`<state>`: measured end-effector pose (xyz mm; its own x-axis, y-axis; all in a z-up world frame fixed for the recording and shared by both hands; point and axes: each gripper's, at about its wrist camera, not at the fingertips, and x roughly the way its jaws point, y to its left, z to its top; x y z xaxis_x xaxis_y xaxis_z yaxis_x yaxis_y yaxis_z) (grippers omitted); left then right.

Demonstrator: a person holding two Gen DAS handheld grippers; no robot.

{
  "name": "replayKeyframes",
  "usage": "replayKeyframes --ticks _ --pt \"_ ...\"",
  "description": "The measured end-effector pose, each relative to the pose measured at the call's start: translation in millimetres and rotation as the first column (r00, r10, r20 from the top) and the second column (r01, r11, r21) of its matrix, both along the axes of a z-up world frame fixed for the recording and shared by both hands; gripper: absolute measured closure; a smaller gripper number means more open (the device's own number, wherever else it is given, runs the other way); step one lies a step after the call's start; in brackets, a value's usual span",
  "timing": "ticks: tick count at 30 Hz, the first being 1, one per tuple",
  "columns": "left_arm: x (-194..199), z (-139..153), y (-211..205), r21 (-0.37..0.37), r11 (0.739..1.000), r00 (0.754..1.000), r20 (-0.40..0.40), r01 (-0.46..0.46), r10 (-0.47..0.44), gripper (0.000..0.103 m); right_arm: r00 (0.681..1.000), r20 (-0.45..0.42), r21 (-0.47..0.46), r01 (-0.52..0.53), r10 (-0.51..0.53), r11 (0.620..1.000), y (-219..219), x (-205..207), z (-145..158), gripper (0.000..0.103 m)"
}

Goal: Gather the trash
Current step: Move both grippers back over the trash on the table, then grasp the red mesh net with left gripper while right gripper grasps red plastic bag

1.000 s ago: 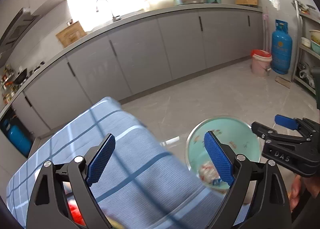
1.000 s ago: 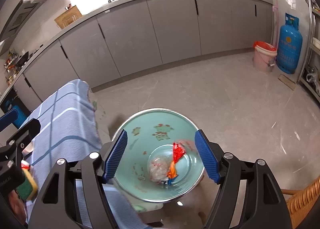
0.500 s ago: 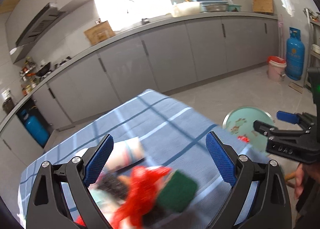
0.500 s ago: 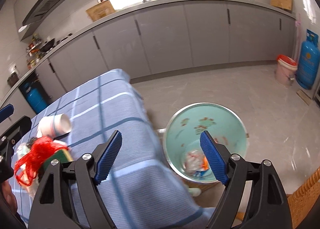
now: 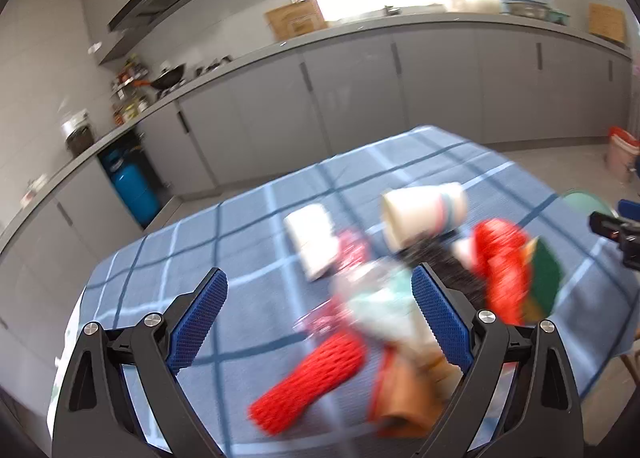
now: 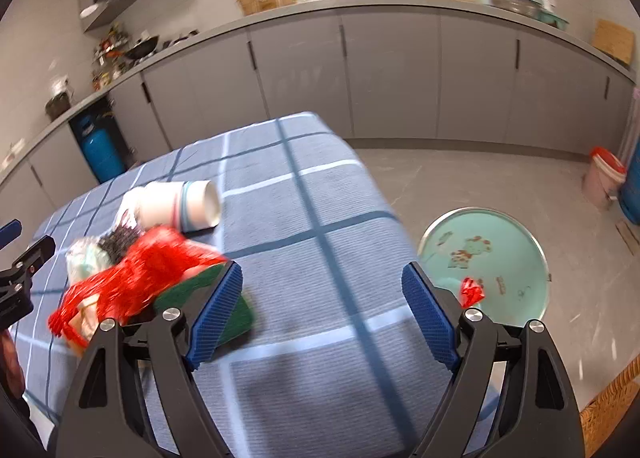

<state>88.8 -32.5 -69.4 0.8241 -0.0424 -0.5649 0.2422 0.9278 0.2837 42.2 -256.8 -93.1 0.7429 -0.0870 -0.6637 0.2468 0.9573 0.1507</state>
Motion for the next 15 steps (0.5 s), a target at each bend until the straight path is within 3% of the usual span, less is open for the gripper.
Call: replayKeyframes --ticks 7,15 --pt "5.3 -39.2 61.2 0.030 0.992 0.988 -0.090 -0.121 0.123 0.011 0.997 -0.037 -0.027 -0.074 0.073 0.997 33.6 10.9 -10.7 0.016" --pt "6.9 -65.3 71.6 -0.010 0.993 0.976 -0.183 -0.118 0.114 0.011 0.994 -0.057 -0.030 -0.097 0.095 0.995 42.5 16.8 -16.1 0.014"
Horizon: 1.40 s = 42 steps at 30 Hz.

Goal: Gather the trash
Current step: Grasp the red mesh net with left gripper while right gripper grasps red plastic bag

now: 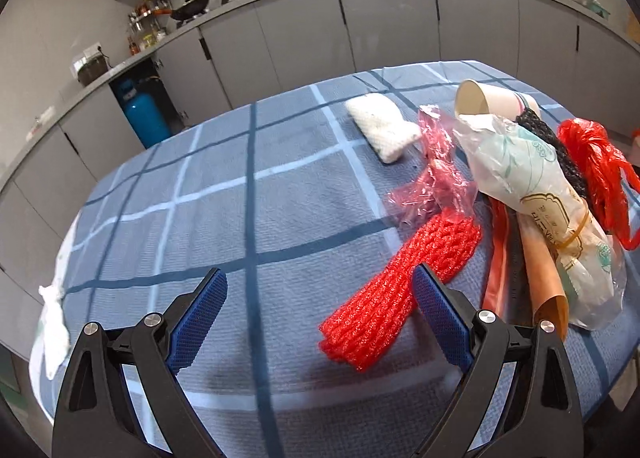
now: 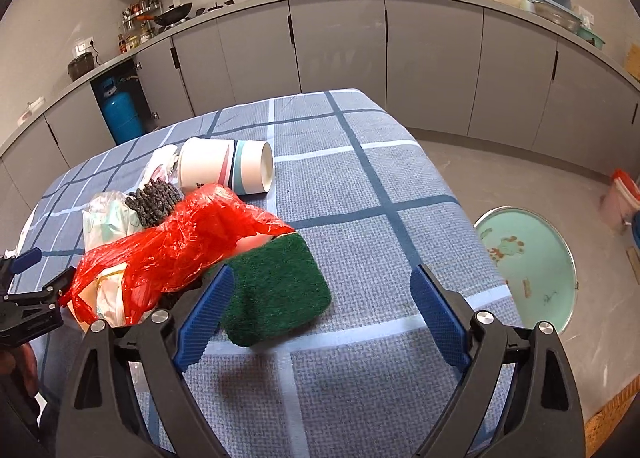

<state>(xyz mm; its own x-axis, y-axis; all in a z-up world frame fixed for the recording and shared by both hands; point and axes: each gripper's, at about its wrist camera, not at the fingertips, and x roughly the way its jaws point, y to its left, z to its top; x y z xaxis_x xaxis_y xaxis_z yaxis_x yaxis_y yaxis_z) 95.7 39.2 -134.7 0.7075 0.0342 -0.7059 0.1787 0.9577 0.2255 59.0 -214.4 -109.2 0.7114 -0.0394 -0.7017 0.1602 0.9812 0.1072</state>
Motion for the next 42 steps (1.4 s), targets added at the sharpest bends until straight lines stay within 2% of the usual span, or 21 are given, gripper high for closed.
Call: replayKeyframes --ticks 4,8,13,14,16,17,19,22,24,31,33,34,39,41,42 --pt "2.3 -2.8 -10.1 -0.022 0.999 0.999 -0.021 0.030 -0.030 0.011 1.000 -0.008 0.002 0.005 -0.005 1.000 -1.2 -0.8 -3.2 0.014" --pt "-4.2 2.8 -16.1 -0.042 0.997 0.998 -0.001 0.063 -0.063 0.011 1.000 -0.011 0.002 0.008 -0.008 1.000 -3.3 -1.2 -5.2 0.014" --pt "0.3 -7.6 -24.5 -0.047 0.994 0.994 -0.043 0.097 -0.099 0.015 1.000 -0.013 0.005 0.005 -0.005 1.000 -3.4 -1.9 -7.5 0.014" --pt "1.3 -10.4 -25.7 -0.047 0.994 0.993 -0.048 0.102 -0.104 0.018 1.000 -0.013 0.006 0.005 -0.005 1.000 -3.8 -2.5 -7.7 0.014" --pt "3.8 -15.2 -26.7 -0.050 0.992 0.990 -0.073 0.116 -0.119 0.046 1.000 -0.010 0.005 0.010 -0.010 1.000 -5.1 -4.5 -7.2 0.014" --pt "4.2 -16.5 -25.9 -0.062 0.991 0.989 -0.082 0.119 -0.124 0.049 1.000 -0.006 0.002 0.012 -0.012 1.000 -5.2 -5.5 -6.6 0.014" --pt "2.4 -17.3 -24.9 -0.068 0.989 0.987 -0.083 0.131 -0.137 0.075 1.000 0.000 0.002 0.010 -0.010 1.000 -4.7 -6.9 -4.8 0.014" --pt "-1.4 -11.6 -21.3 -0.079 0.988 0.988 -0.073 0.133 -0.138 0.082 1.000 0.010 0.011 -0.003 0.003 1.000 -0.7 -7.2 -0.5 0.014" --pt "-3.4 -4.2 -16.7 -0.083 0.989 0.990 -0.053 0.124 -0.129 0.083 0.999 0.029 0.013 -0.017 0.017 1.000 5.3 -6.9 6.4 0.014" --pt "-8.2 31.3 0.7 -0.031 0.999 0.995 0.095 0.027 -0.024 0.083 0.995 0.083 0.026 -0.063 0.061 0.998 27.1 13.7 31.1 0.015" --pt "-8.4 37.7 0.2 -0.002 1.000 0.990 0.141 0.003 -0.003 0.083 0.993 0.087 0.023 -0.083 0.080 0.996 35.4 24.9 36.2 0.019" --pt "-7.5 40.4 1.3 -0.001 1.000 0.988 0.155 -0.007 0.007 0.083 0.993 0.081 0.021 -0.088 0.086 0.996 37.9 29.2 36.9 0.024" --pt "-1.4 40.6 -2.4 -0.022 1.000 0.989 0.148 0.013 -0.010 0.083 0.993 -0.011 0.051 -0.118 0.119 0.992 49.7 49.3 22.2 0.047" --pt "-2.4 40.8 -2.7 -0.028 0.999 0.989 0.145 0.025 -0.020 0.083 0.992 -0.034 0.056 -0.122 0.124 0.991 52.3 49.5 14.8 0.066" --pt "-2.4 40.0 -2.9 -0.028 0.999 0.989 0.144 0.028 -0.024 0.083 0.992 -0.034 0.062 -0.123 0.125 0.990 52.9 48.1 12.5 0.071"
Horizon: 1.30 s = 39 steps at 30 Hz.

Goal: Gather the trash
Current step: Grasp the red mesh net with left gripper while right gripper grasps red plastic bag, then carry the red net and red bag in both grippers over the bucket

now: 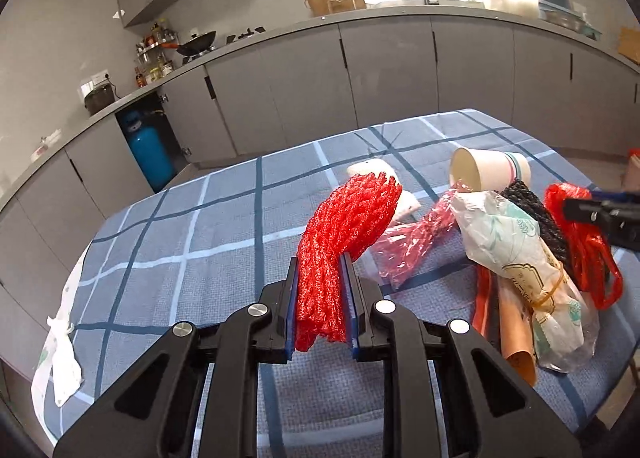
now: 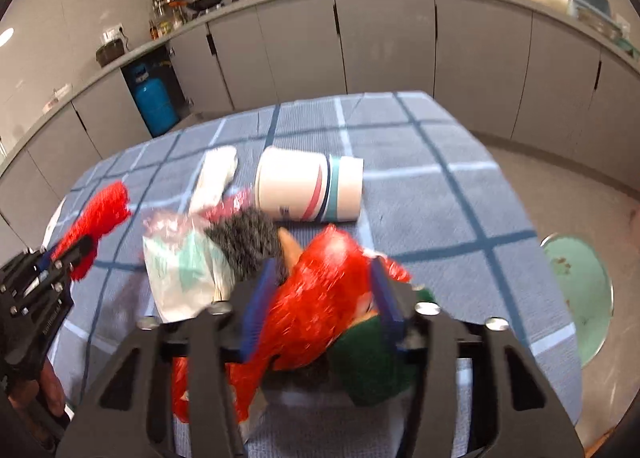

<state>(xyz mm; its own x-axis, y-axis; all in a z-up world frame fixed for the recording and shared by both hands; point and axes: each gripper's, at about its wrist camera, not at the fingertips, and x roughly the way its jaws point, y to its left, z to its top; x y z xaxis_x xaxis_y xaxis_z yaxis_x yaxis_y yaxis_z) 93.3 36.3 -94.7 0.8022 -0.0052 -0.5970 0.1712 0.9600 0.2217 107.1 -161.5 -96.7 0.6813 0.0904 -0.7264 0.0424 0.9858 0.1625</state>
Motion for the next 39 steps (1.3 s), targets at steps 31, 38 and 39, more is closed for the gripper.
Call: replayKeyframes --ticks 31,38,39 --pt "13.8 68.6 -130.2 -0.095 0.969 0.971 0.097 0.227 -0.218 0.083 0.964 0.234 -0.029 0.137 -0.126 0.990 -77.3 -42.5 68.9 0.088" --pt "1.4 64.3 -190.3 -0.085 0.938 0.940 0.084 0.337 -0.330 0.083 0.949 0.223 -0.013 0.232 -0.223 0.973 -126.5 -56.7 58.0 0.088" --pt "-2.2 62.6 -201.7 -0.083 0.929 0.931 0.081 0.362 -0.356 0.083 0.947 0.220 -0.012 0.243 -0.235 0.970 -133.2 -58.6 56.0 0.088"
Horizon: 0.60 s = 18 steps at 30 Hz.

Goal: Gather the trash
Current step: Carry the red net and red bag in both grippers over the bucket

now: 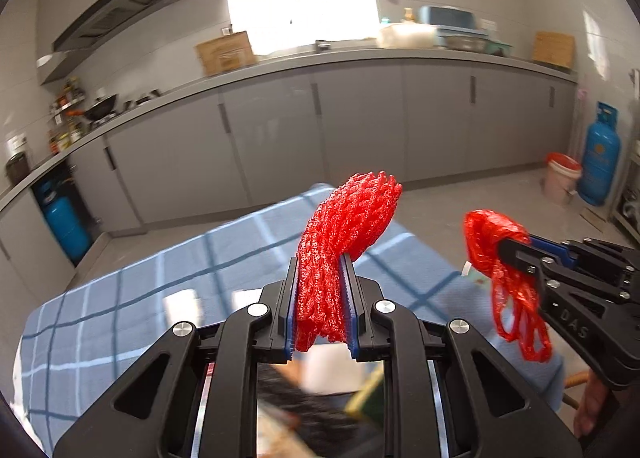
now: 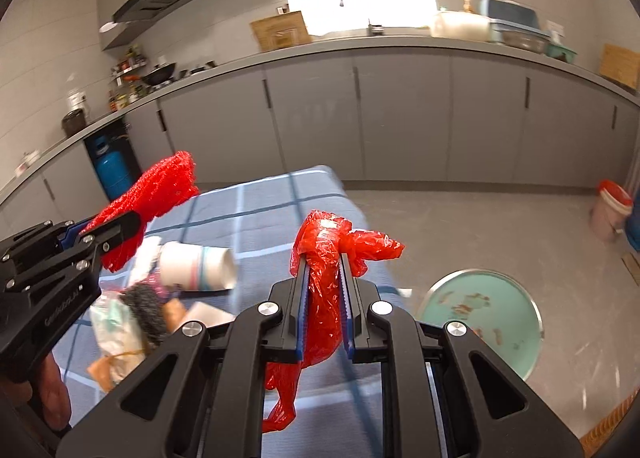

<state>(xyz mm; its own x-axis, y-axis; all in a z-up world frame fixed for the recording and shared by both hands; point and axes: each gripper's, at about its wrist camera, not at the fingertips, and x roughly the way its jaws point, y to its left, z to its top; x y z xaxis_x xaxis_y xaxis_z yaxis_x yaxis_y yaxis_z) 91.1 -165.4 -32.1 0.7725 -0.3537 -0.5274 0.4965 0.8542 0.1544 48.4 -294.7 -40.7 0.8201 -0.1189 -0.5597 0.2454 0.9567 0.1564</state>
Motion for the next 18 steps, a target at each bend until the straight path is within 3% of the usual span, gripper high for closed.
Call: replayKeyframes --ticks 9,18 --pt "-6.3 -23.5 -75.2 0.037 0.991 0.991 -0.042 0.129 -0.128 0.083 0.989 -0.051 0.017 0.143 -0.142 0.990 -75.4 -20.2 -27.2 0.088" --pt "-3.7 -44.3 -130.8 0.049 0.980 0.978 -0.087 0.195 -0.190 0.083 0.971 -0.102 0.030 0.221 -0.217 0.975 -126.6 -35.4 -60.2 0.088"
